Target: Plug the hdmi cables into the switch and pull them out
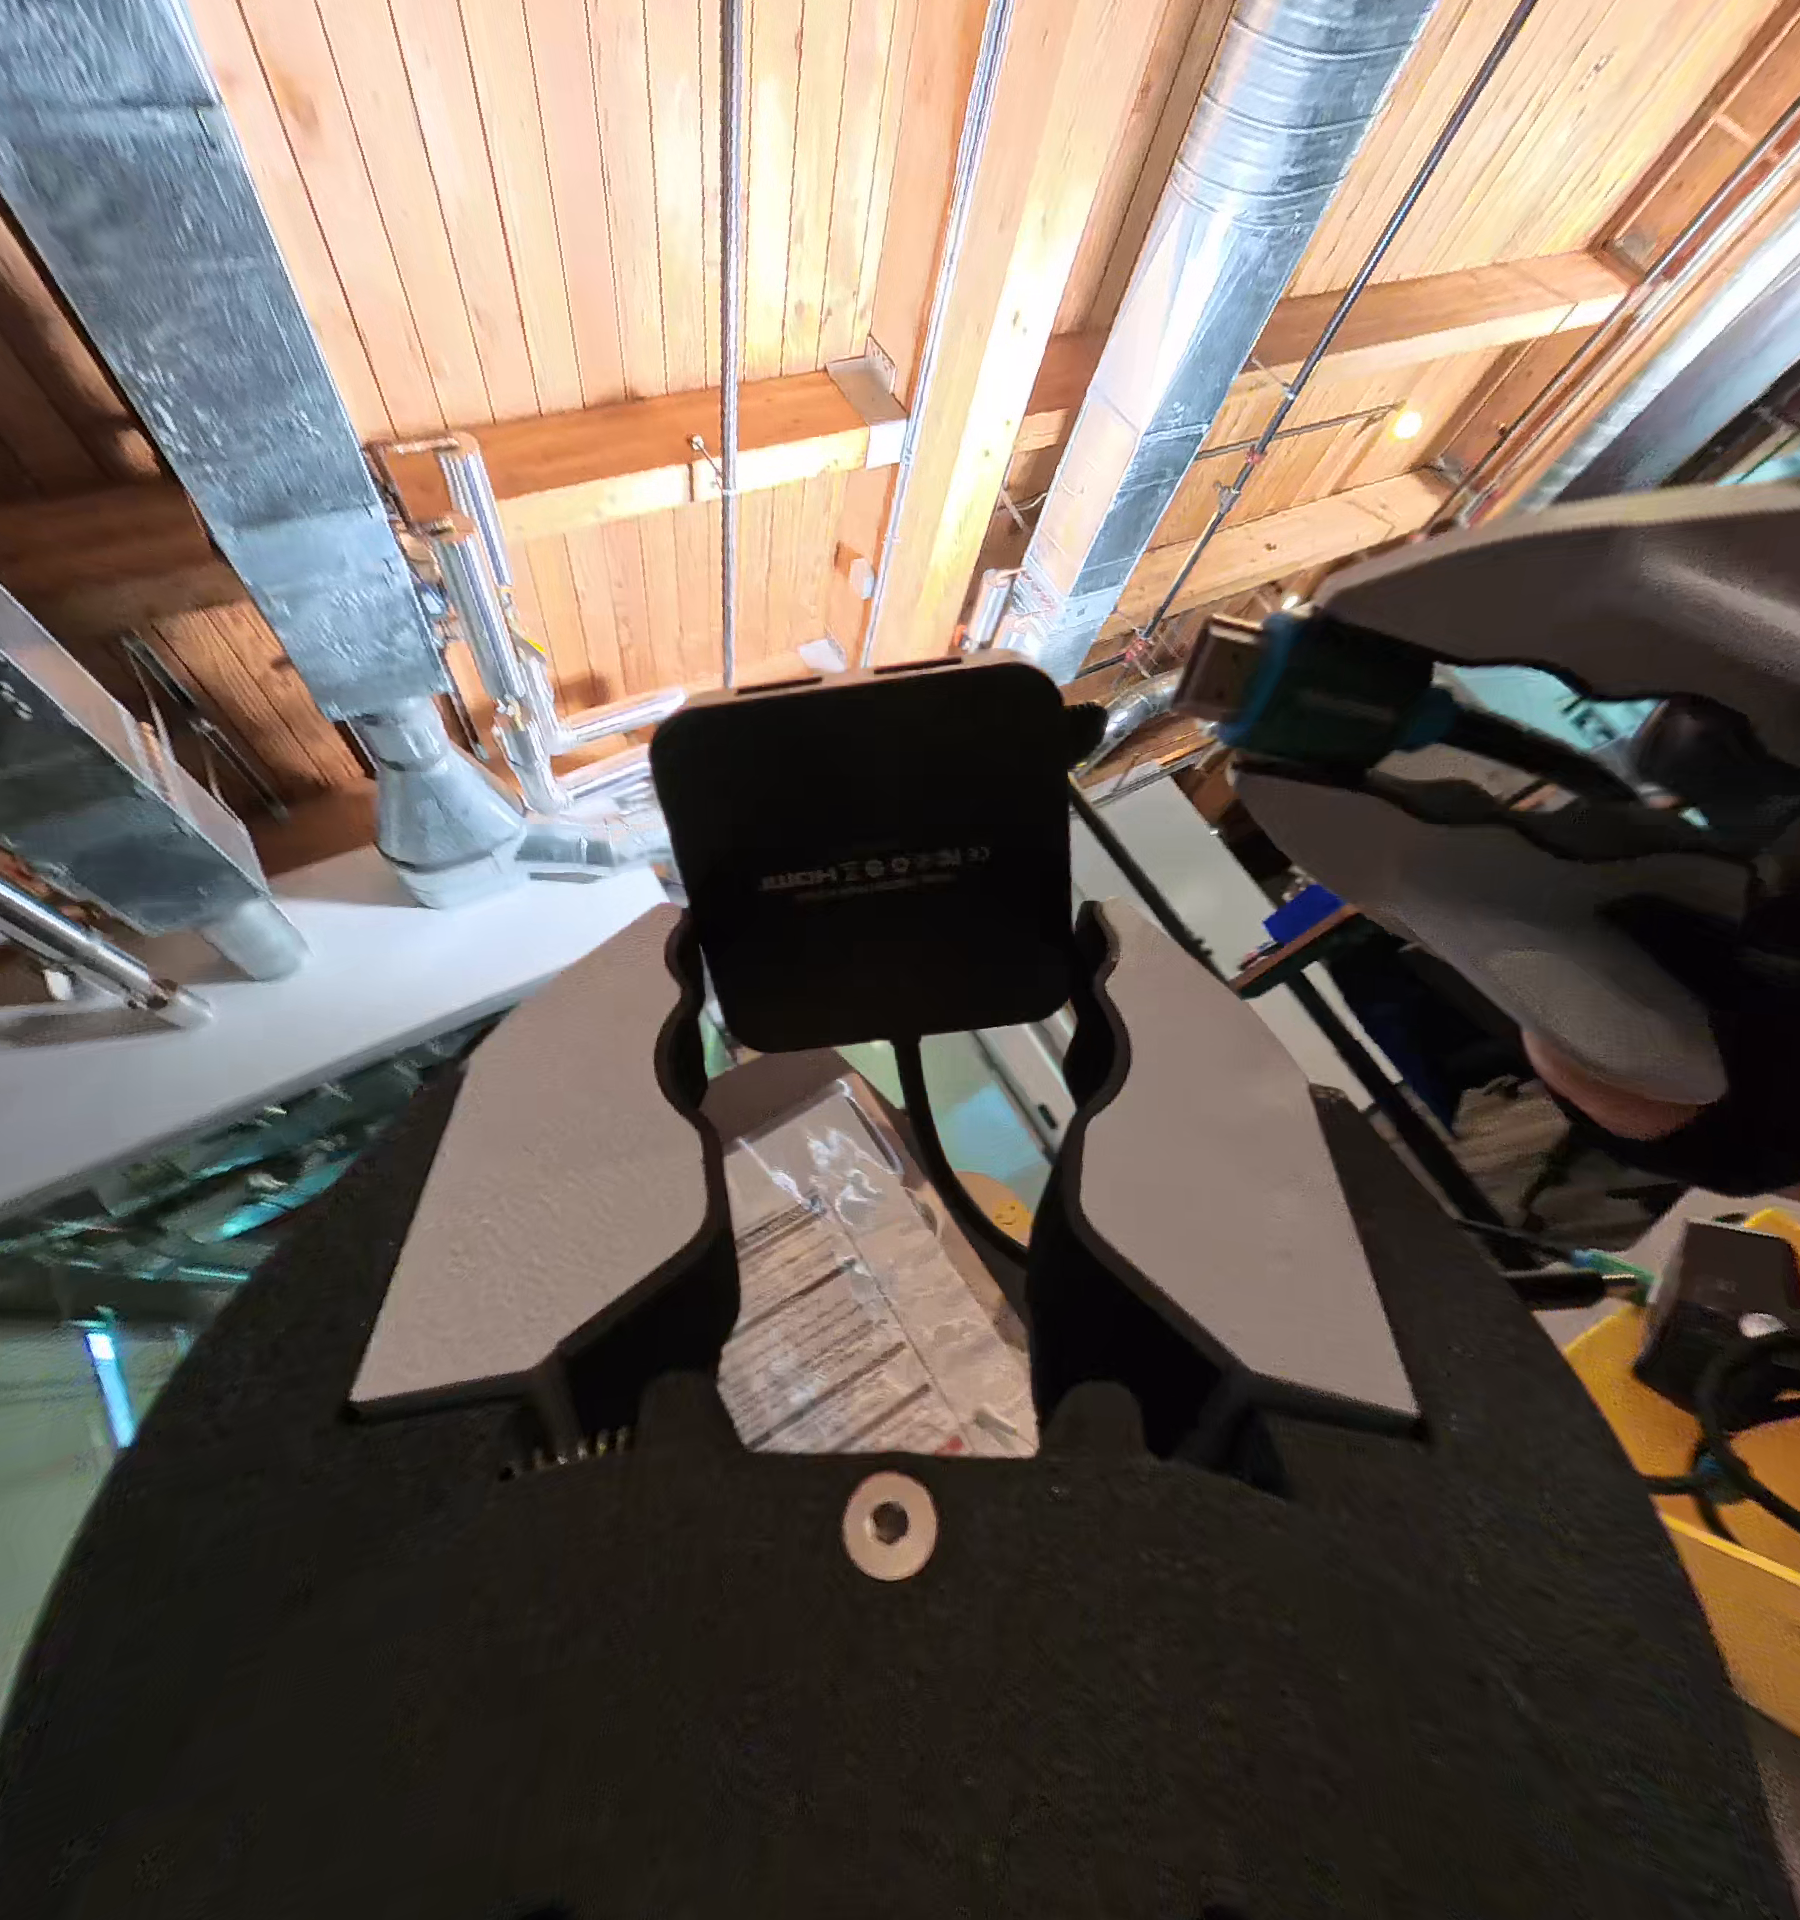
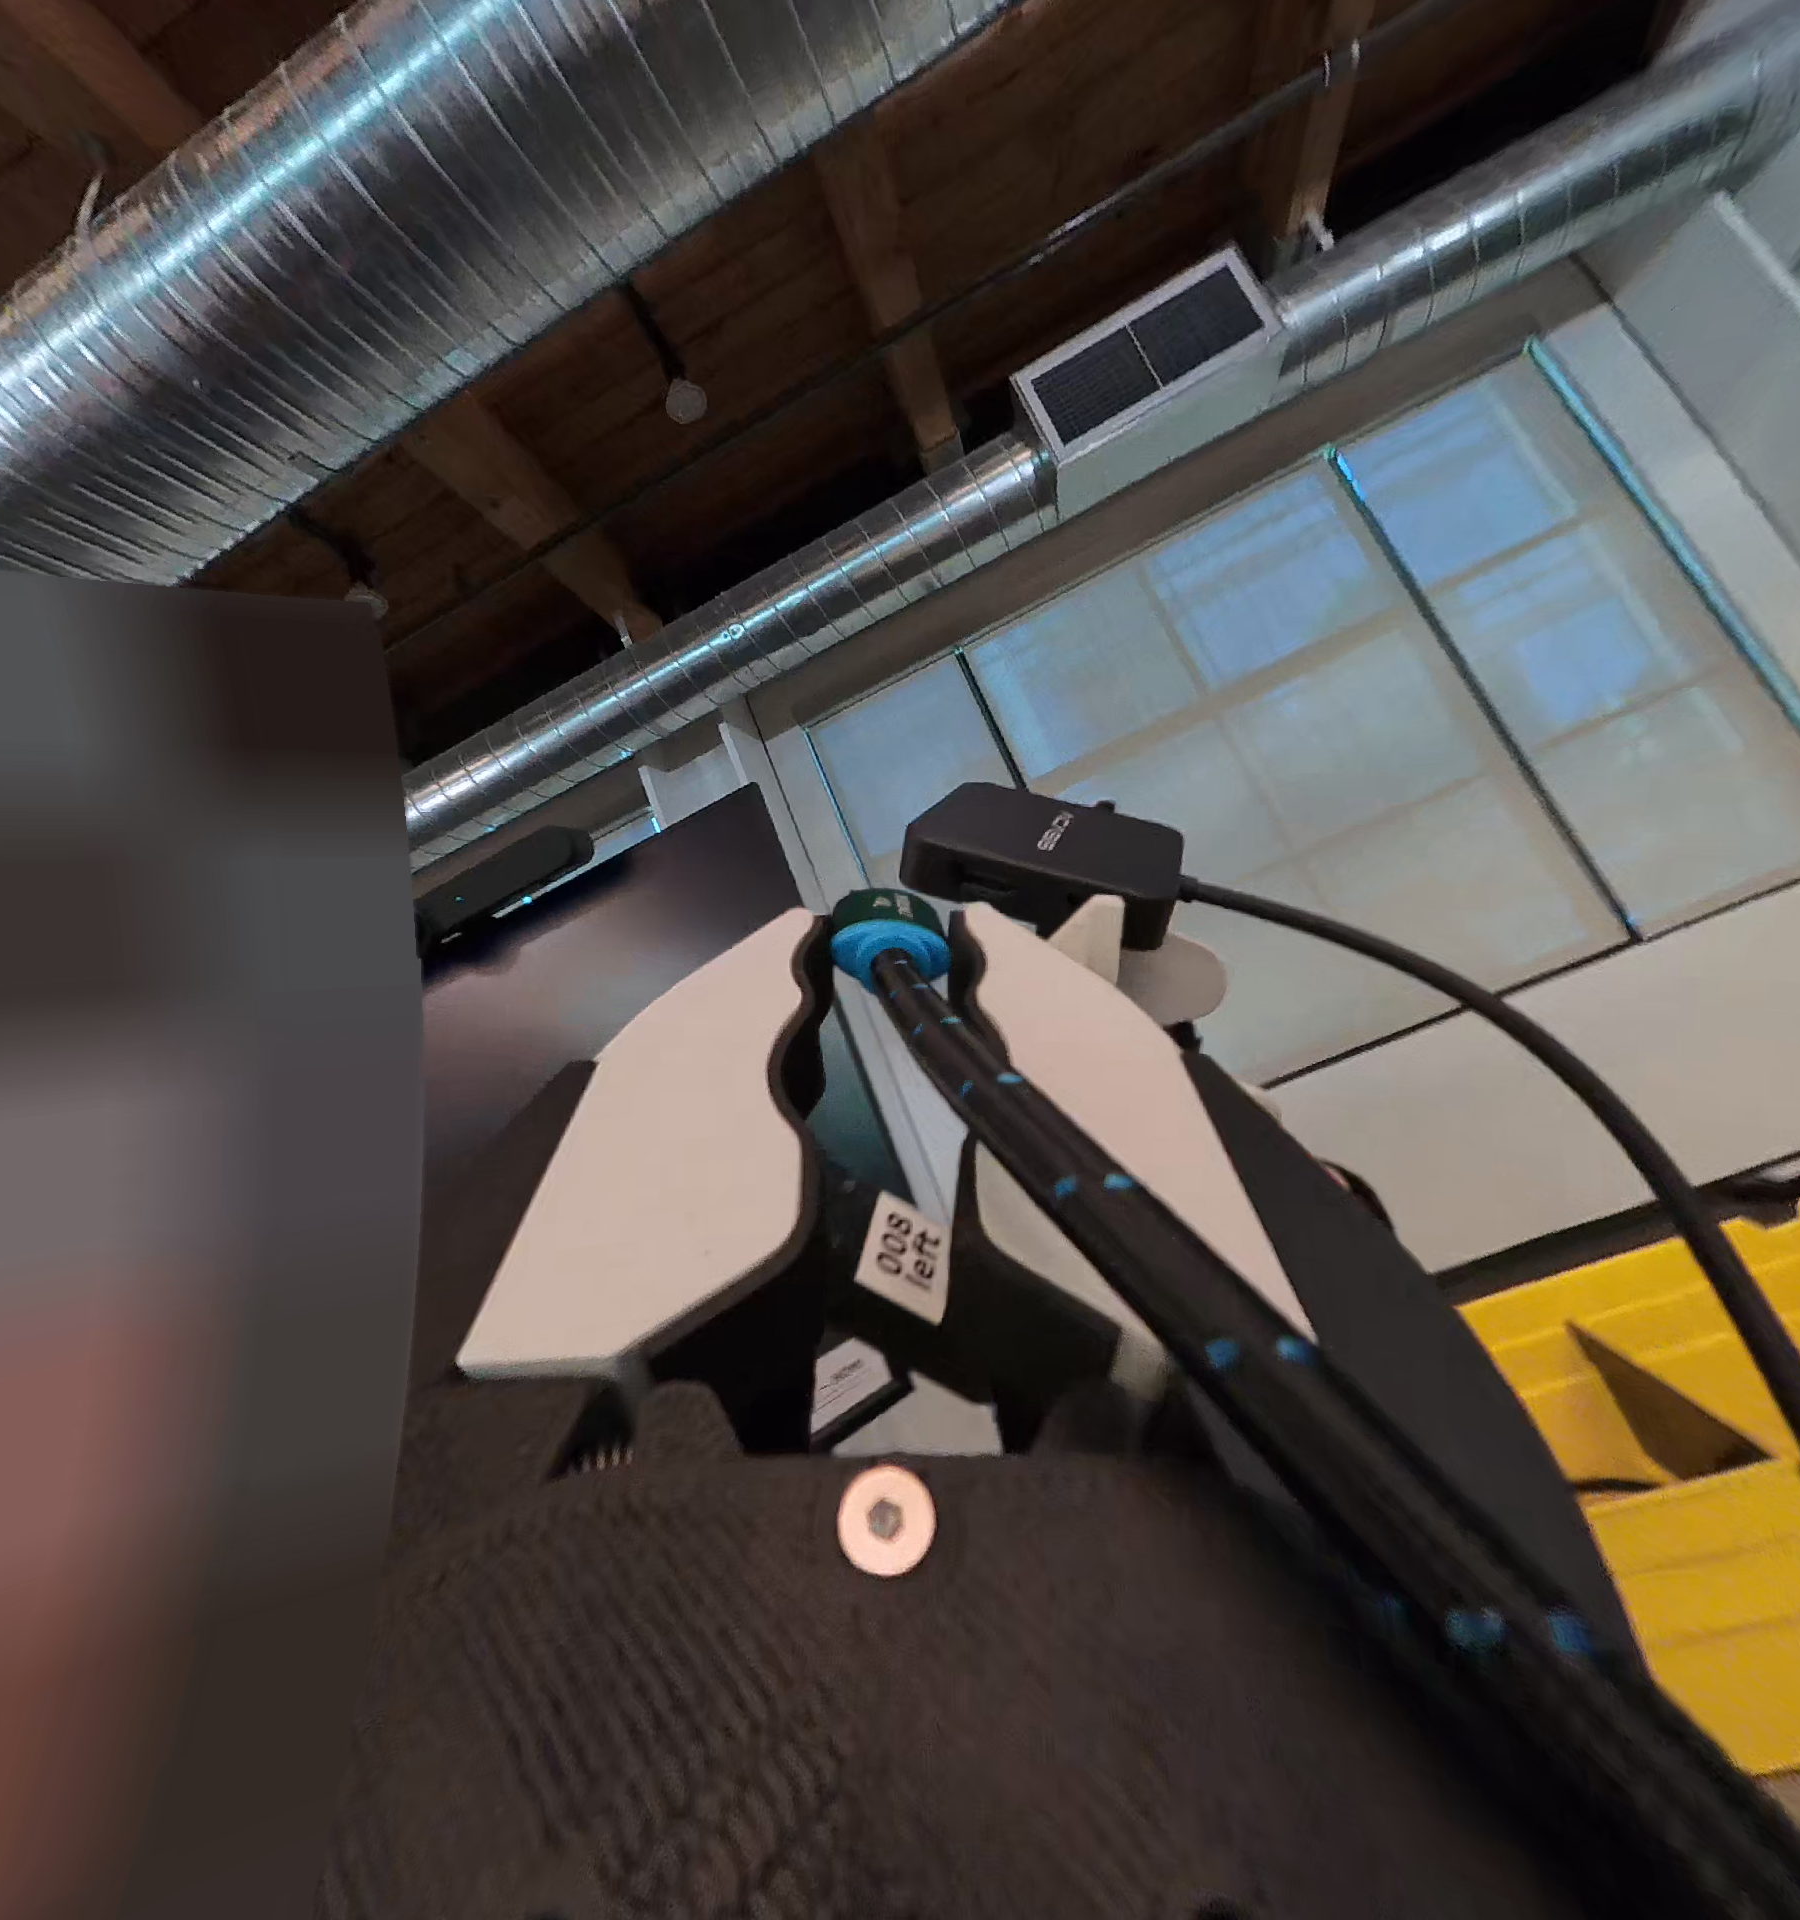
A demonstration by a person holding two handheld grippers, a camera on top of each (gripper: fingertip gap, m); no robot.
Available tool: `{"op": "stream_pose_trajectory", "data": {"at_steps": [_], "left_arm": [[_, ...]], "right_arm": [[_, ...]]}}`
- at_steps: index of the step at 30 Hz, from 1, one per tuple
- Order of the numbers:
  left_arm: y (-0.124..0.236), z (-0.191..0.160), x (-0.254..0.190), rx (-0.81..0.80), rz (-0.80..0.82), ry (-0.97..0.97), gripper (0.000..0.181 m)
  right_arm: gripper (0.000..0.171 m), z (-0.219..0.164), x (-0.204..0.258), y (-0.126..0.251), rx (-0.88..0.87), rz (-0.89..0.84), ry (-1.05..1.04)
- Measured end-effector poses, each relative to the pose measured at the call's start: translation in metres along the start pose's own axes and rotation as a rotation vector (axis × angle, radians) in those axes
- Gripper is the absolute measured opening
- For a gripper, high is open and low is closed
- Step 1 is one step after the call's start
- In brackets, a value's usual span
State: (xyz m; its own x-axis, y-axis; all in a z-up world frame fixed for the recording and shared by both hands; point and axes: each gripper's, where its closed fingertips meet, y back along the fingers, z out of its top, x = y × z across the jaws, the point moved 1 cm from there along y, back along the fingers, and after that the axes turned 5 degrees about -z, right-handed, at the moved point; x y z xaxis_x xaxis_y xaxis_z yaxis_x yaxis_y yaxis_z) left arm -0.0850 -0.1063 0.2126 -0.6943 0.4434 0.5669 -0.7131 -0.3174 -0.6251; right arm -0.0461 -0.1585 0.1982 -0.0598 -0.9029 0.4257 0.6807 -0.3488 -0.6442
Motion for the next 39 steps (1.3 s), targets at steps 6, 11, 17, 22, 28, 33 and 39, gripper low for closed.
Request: {"op": "stream_pose_trajectory", "data": {"at_steps": [6,11,17,22,28,33,39], "left_arm": [[-0.001,0.010,-0.014,-0.018,0.018,-0.096,0.068],[0.002,0.016,-0.014,-0.024,0.042,-0.134,0.068],[0.004,0.024,-0.016,-0.046,0.049,-0.142,0.068],[0.005,0.027,-0.019,-0.059,0.042,-0.139,0.068],[0.007,0.029,-0.020,-0.078,0.038,-0.169,0.067],[0.009,0.029,-0.022,-0.108,-0.003,-0.182,0.068],[0.011,0.032,-0.023,-0.140,-0.050,-0.206,0.067]], "right_arm": [[0.021,0.005,0.011,0.003,-0.072,0.010,0.026],[0.022,-0.001,0.013,0.001,-0.058,0.005,-0.010],[0.021,-0.004,0.010,0.001,-0.063,-0.006,-0.037],[0.022,-0.004,0.009,0.001,-0.057,-0.008,-0.045],[0.022,-0.007,0.005,0.000,-0.048,-0.015,-0.131],[0.022,-0.009,0.005,0.000,-0.023,-0.047,-0.145],[0.022,-0.012,0.006,0.001,-0.002,-0.068,-0.129]]}}
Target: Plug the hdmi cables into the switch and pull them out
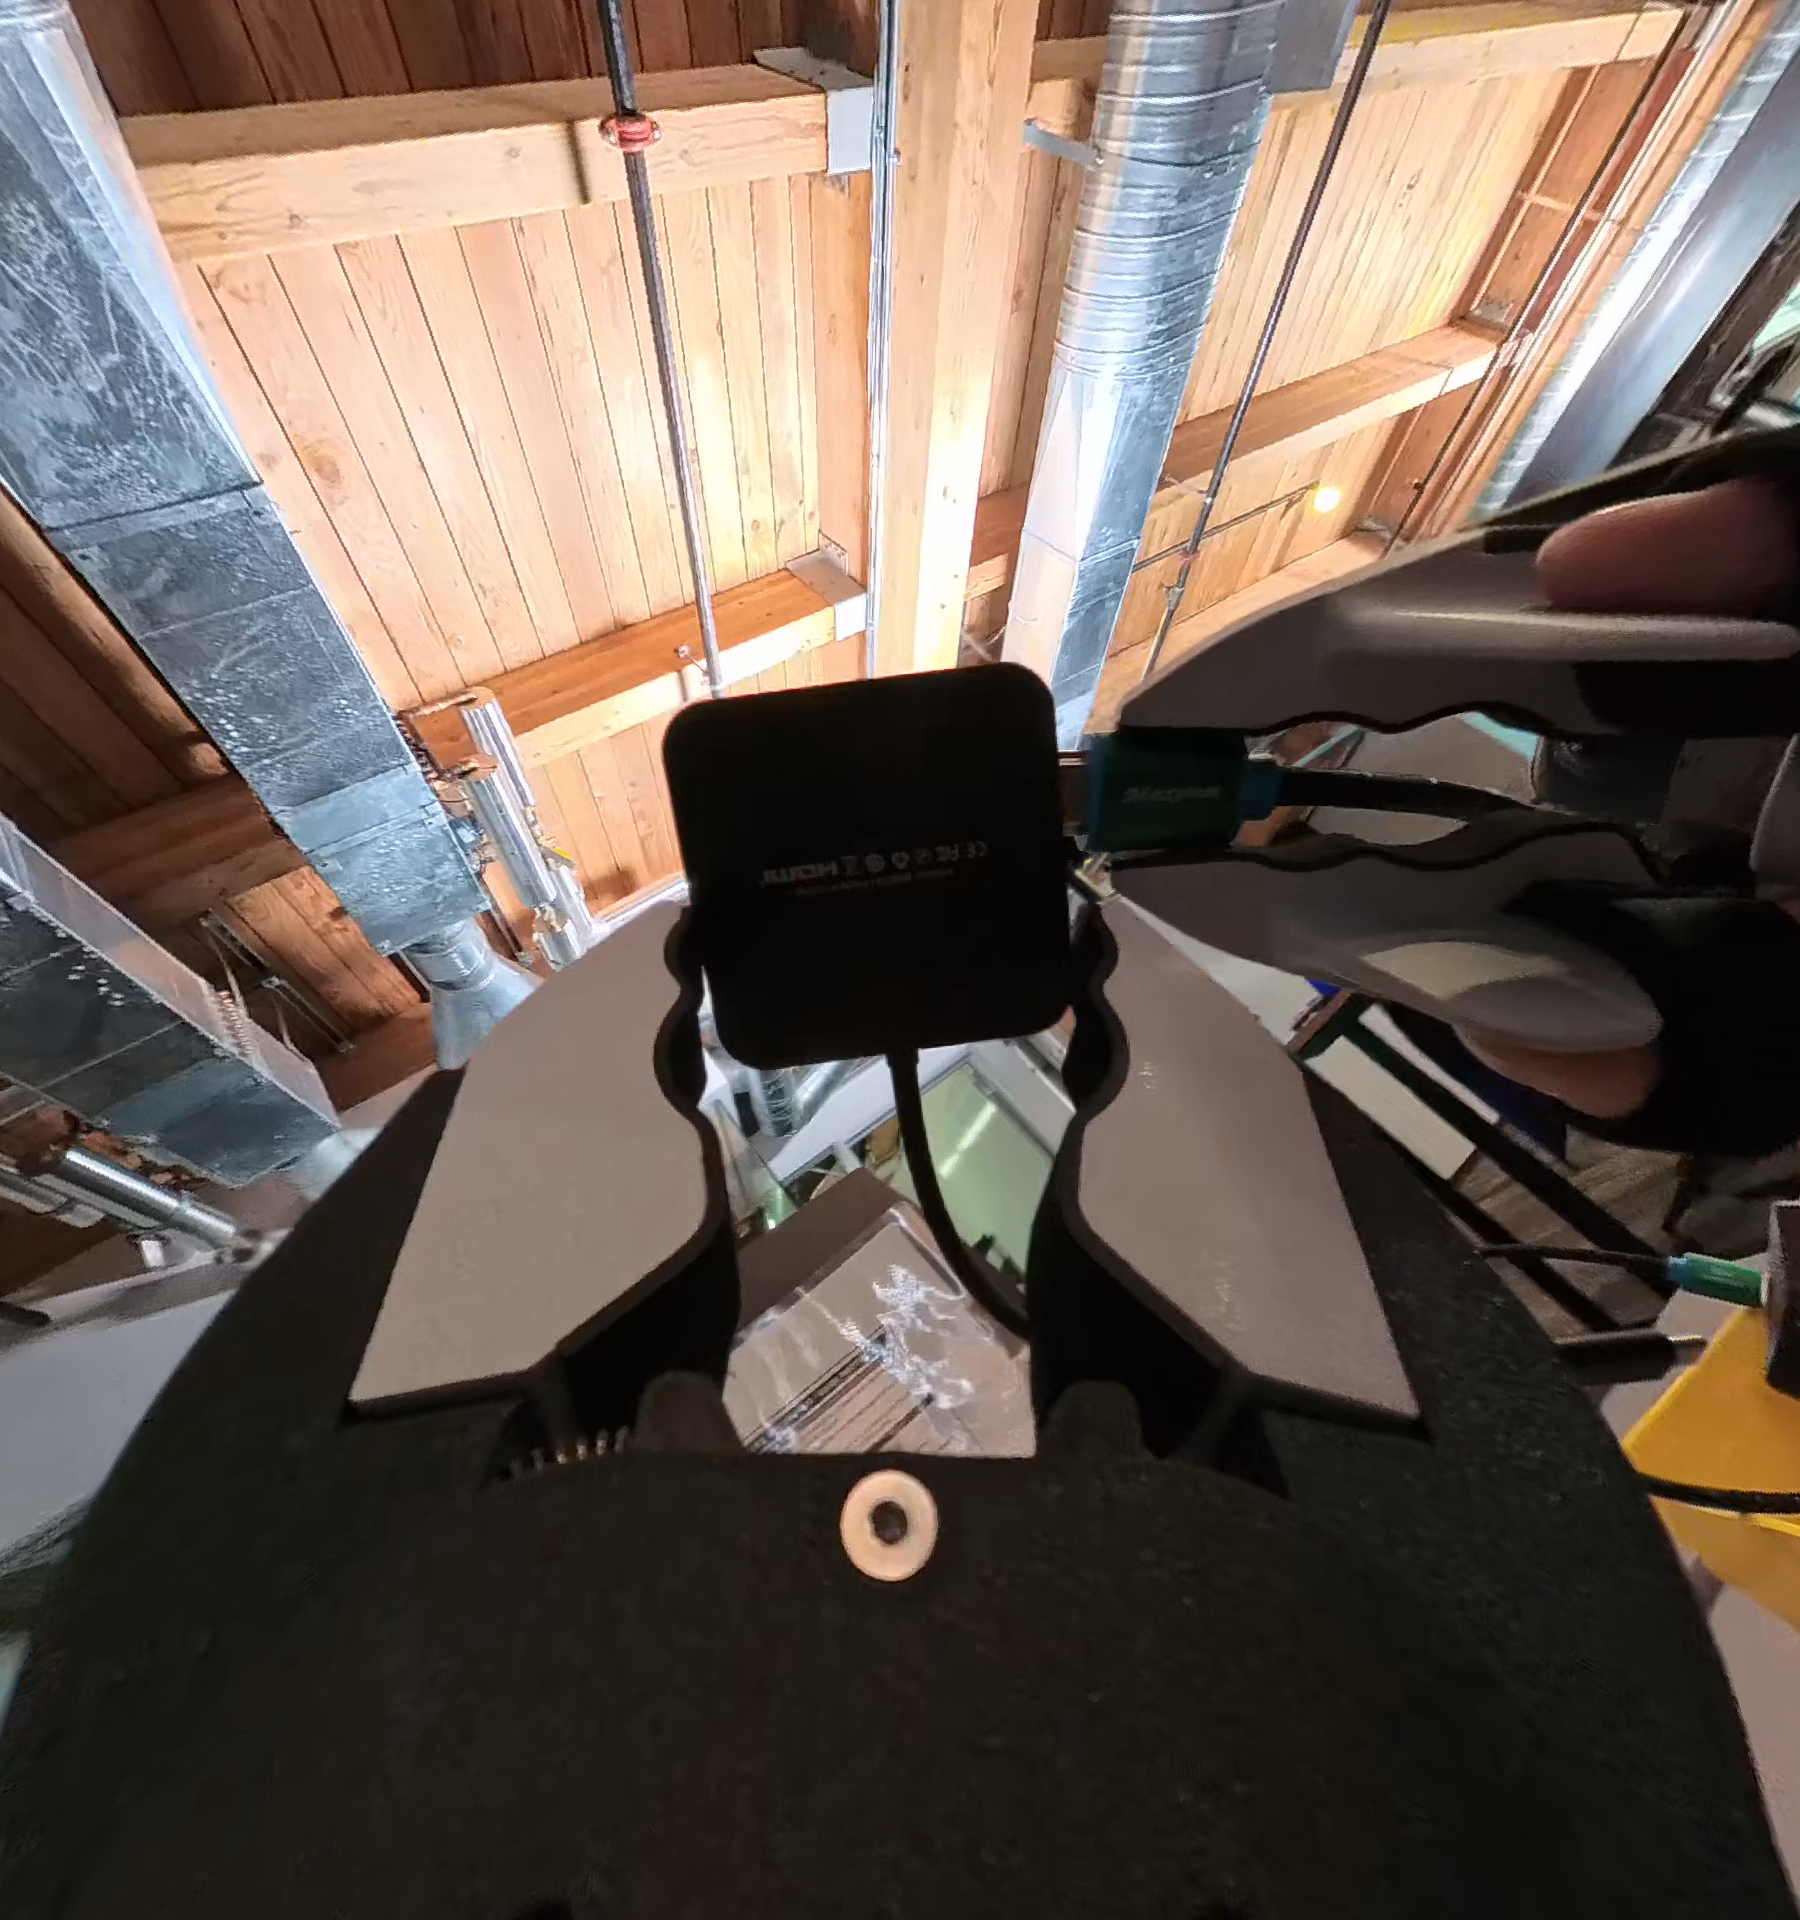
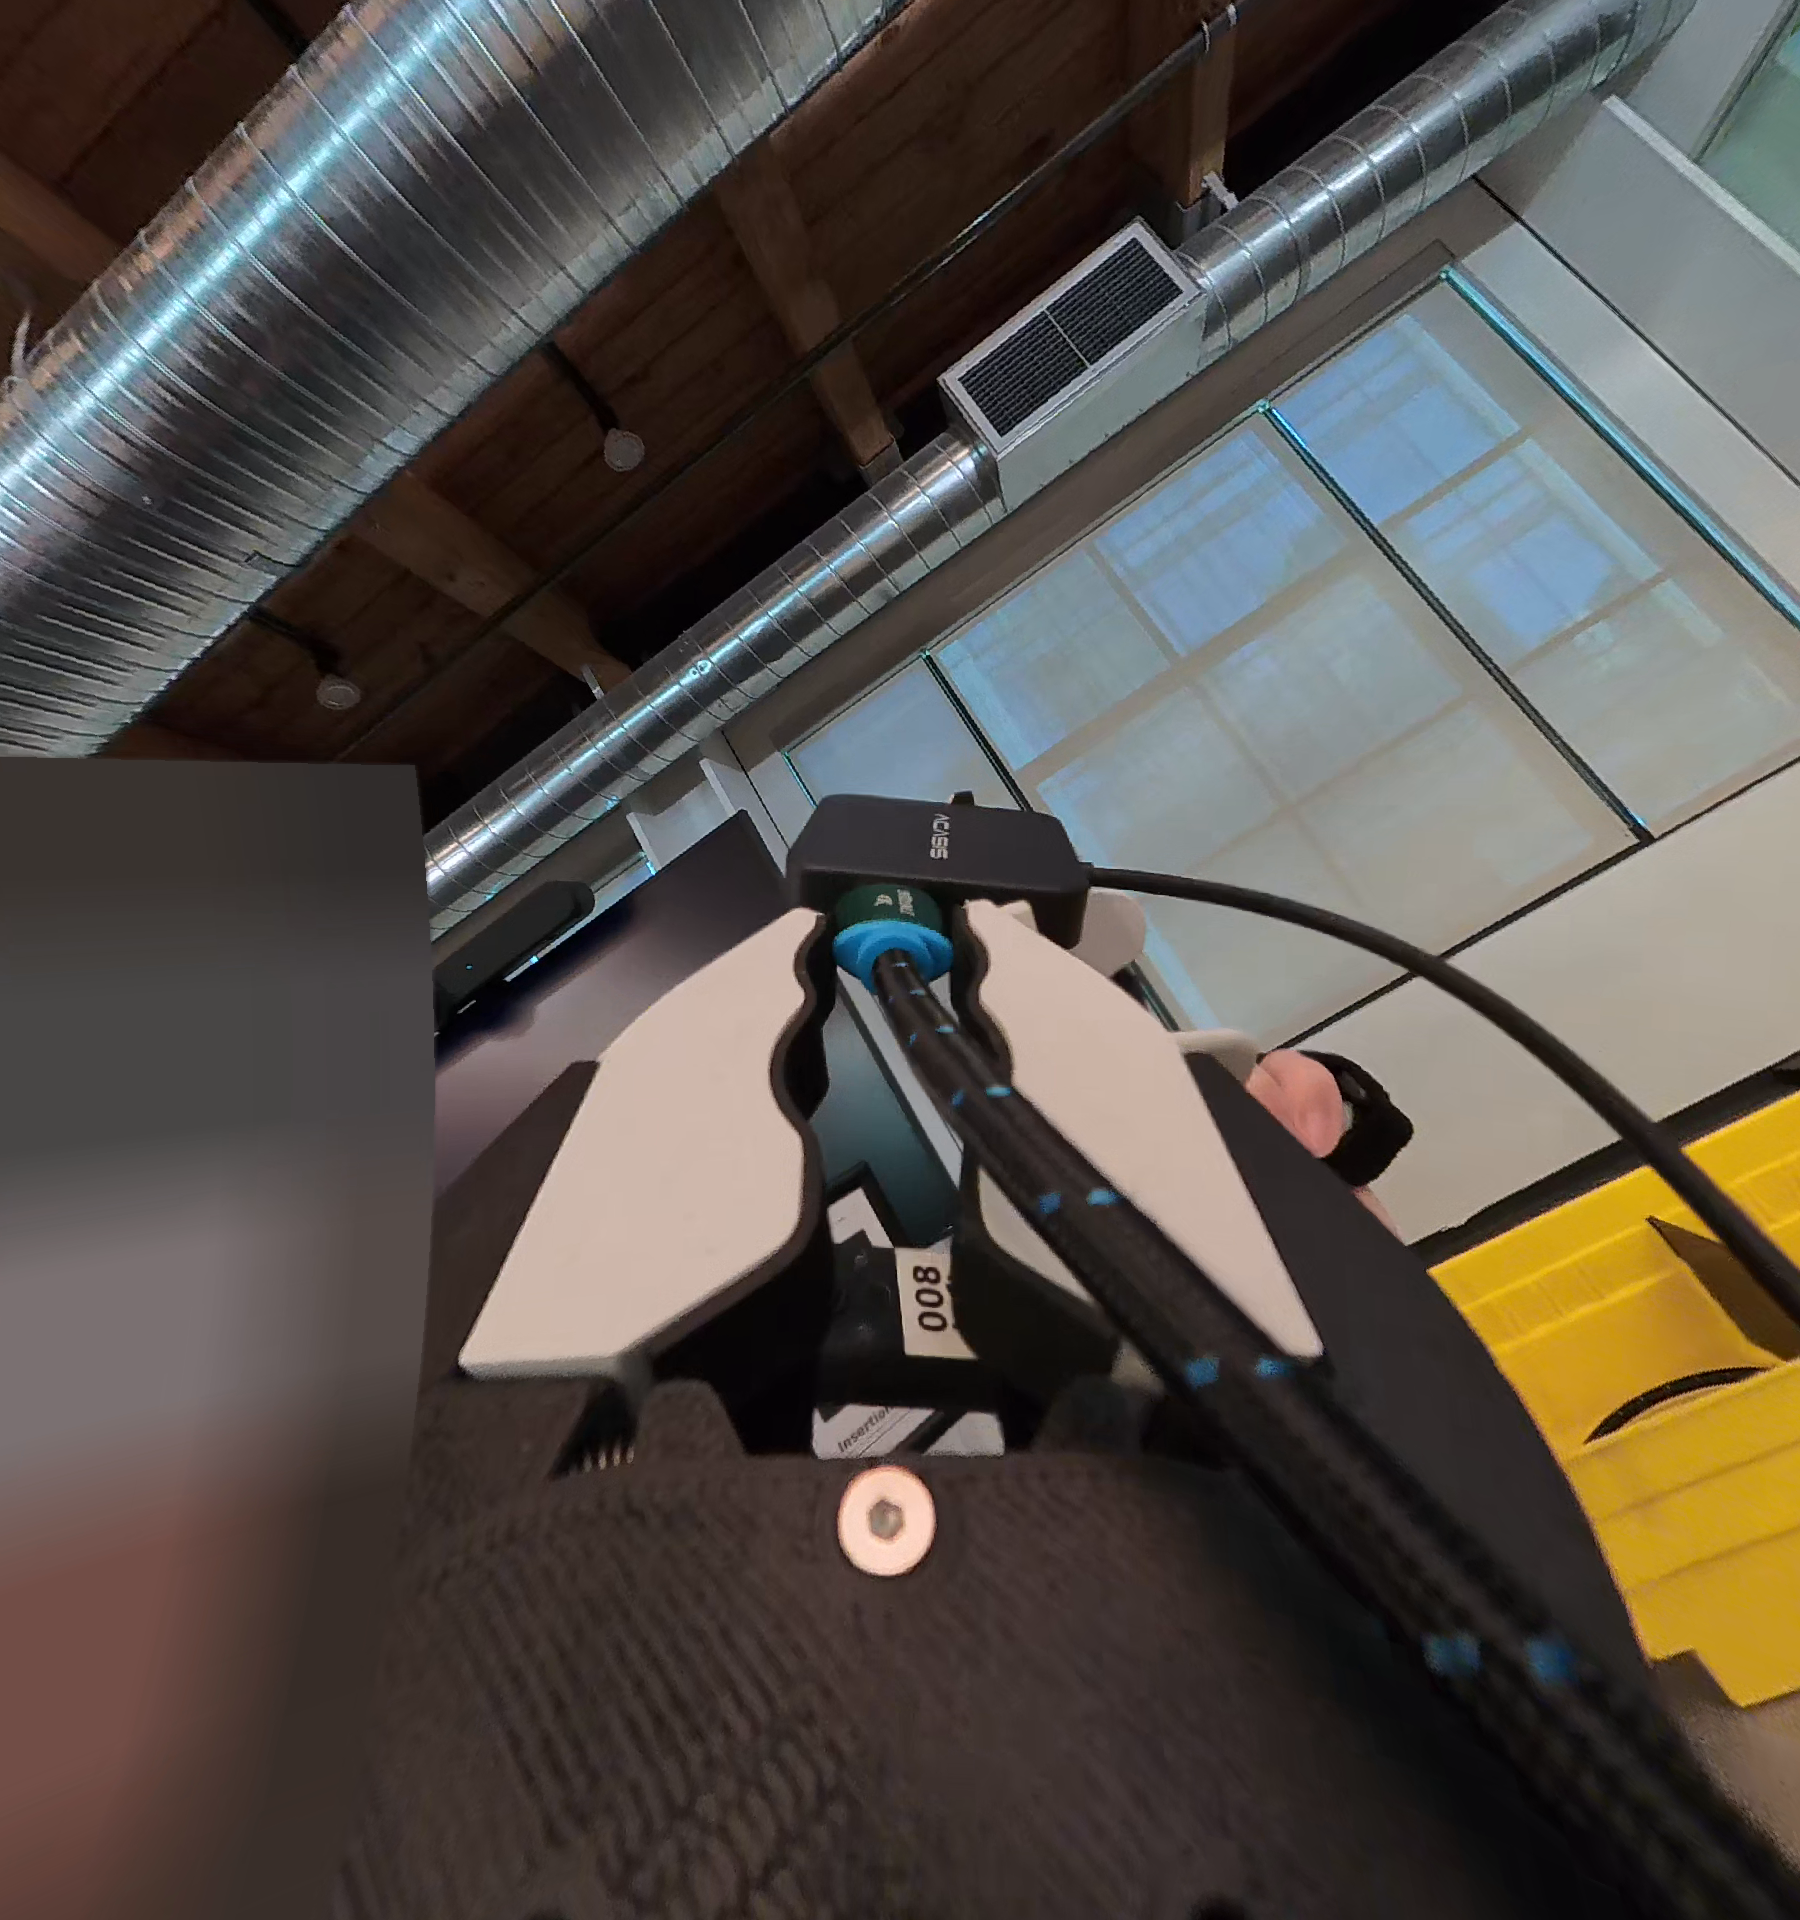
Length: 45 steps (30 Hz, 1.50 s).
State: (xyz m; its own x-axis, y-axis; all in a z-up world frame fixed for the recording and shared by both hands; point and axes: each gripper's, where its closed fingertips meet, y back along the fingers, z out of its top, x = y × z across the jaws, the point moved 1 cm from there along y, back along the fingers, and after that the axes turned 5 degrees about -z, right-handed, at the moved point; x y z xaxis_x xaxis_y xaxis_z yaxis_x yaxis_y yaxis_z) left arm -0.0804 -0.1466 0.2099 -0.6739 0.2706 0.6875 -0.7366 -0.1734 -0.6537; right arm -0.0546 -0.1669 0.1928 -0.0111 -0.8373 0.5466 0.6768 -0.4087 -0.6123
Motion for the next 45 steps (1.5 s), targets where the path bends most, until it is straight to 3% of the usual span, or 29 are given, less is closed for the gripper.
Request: {"op": "stream_pose_trajectory", "data": {"at_steps": [22,45], "left_arm": [[0.005,0.010,-0.008,-0.005,-0.027,-0.021,0.067],[0.009,0.003,-0.010,0.111,-0.107,-0.174,0.067]], "right_arm": [[0.022,-0.008,0.008,0.003,-0.018,0.007,-0.042],[0.021,-0.004,-0.008,0.006,0.062,0.069,-0.332]]}}
